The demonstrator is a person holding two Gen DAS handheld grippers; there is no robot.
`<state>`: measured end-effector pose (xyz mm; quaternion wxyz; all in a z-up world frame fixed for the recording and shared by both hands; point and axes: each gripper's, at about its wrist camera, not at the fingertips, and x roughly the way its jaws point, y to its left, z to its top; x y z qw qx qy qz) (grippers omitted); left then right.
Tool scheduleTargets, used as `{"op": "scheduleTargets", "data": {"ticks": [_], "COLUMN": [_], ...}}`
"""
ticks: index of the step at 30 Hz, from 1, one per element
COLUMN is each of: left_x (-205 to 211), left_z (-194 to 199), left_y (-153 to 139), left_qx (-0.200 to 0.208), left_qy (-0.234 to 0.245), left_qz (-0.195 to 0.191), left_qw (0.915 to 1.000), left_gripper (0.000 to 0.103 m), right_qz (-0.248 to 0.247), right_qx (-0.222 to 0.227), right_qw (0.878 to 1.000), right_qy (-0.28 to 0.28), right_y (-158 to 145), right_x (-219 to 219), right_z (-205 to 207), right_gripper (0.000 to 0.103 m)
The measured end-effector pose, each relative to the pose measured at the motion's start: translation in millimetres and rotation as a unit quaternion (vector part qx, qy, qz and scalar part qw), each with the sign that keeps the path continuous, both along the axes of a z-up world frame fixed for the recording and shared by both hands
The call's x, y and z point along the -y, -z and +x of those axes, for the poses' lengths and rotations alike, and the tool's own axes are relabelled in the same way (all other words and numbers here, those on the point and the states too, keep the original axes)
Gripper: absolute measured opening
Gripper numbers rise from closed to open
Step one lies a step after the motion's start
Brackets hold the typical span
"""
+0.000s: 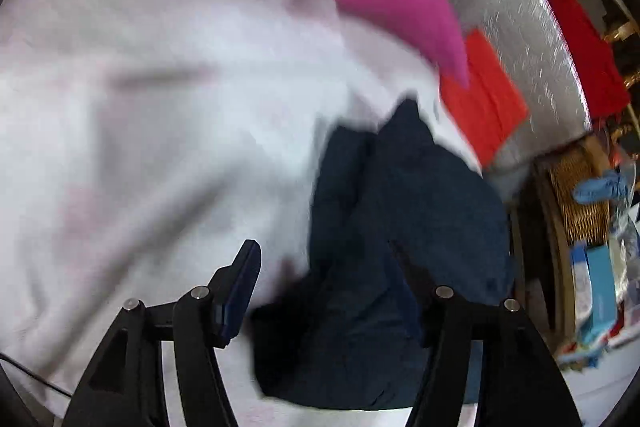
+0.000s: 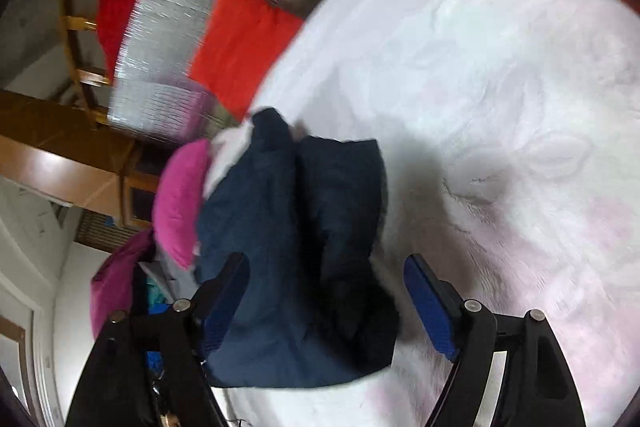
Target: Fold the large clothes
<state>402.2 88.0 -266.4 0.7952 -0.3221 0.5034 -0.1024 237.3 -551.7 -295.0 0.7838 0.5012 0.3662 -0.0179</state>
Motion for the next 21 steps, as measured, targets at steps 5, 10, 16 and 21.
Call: {"op": "scheduleTargets", "data": {"ticks": [5,10,16,21], "left_x": [7.9,11.7,30.0,48.4], "left_z": [21.1,38.6,55.3,62.6], "left_y": [12.0,29.1,33.9,27.2], "left_qx": [-0.012,-0.034,-0.041,-0.032], "left_qy": [0.017,0.036,0.064,0.068], "left_qz": [-0.006,-0.050,-0.095,-0.067], "left_qw": [0.9998,0.9975,0.9925,0.9949], "left_gripper": [0.067,0.074,0.076,0.072], "right_qz": [-0.021,0.017,0.061,0.003], "right_qx": [-0.017,-0.029,-0.002,-0.017], "right_qw": [0.999,0.996,0.992,0.991], "right_qy": [-0.037,-0.080,-0.107,-0.130], "right_y": [14.5,41.5,50.9,45.6], "right_x": [-1.7,-3.8,-20.2,-50.7], "right_z": [36.0,63.0,88.2,100.5], "right_gripper": [0.082,0.082,0.089,0.090]}}
